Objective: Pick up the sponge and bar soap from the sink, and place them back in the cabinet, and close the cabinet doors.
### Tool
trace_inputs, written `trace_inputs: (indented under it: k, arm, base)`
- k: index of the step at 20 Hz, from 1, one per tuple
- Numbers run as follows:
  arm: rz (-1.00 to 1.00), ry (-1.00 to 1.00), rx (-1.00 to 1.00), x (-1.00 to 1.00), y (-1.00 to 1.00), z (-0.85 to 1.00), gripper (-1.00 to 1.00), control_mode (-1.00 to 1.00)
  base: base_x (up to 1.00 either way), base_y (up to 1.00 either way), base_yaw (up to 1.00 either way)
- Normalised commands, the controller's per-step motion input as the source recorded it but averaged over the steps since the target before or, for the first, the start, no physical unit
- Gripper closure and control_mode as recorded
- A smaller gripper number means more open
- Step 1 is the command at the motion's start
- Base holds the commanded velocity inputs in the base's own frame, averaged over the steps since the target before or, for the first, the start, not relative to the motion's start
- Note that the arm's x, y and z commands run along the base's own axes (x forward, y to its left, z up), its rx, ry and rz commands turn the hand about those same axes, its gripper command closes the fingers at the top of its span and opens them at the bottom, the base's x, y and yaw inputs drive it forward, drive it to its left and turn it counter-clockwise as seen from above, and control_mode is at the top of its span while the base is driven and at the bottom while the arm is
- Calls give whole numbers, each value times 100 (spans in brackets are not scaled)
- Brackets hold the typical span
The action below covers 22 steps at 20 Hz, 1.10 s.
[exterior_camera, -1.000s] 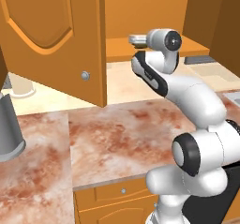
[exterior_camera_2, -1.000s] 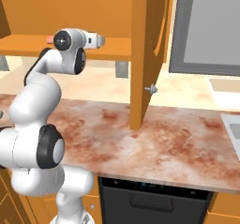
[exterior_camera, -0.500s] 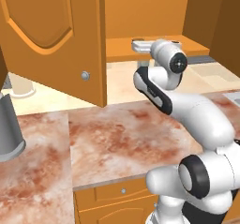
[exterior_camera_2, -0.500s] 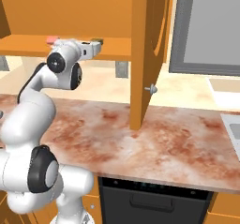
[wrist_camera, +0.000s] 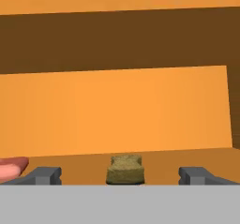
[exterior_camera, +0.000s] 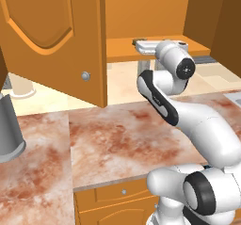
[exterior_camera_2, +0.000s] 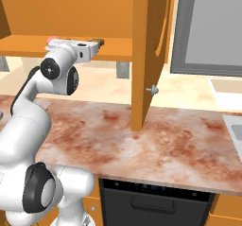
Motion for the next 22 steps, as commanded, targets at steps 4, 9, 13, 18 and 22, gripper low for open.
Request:
trace_inputs:
  k: [4, 9, 13, 18, 22]
  arm:
    - [0, 0, 0, -37, 0, 30, -100, -100]
    - [0, -1, 0, -55, 0, 19, -100, -100]
    - [0, -3, 0, -73, 0, 13, -100, -100]
    - [0, -2, 0, -72, 0, 17, -100, -100]
    - [0, 0, 0, -65, 0, 18, -100, -100]
  base:
    - [0, 0, 0]
    - [0, 0, 0]
    - [0, 0, 0]
    - [0, 0, 0]
    - [0, 0, 0]
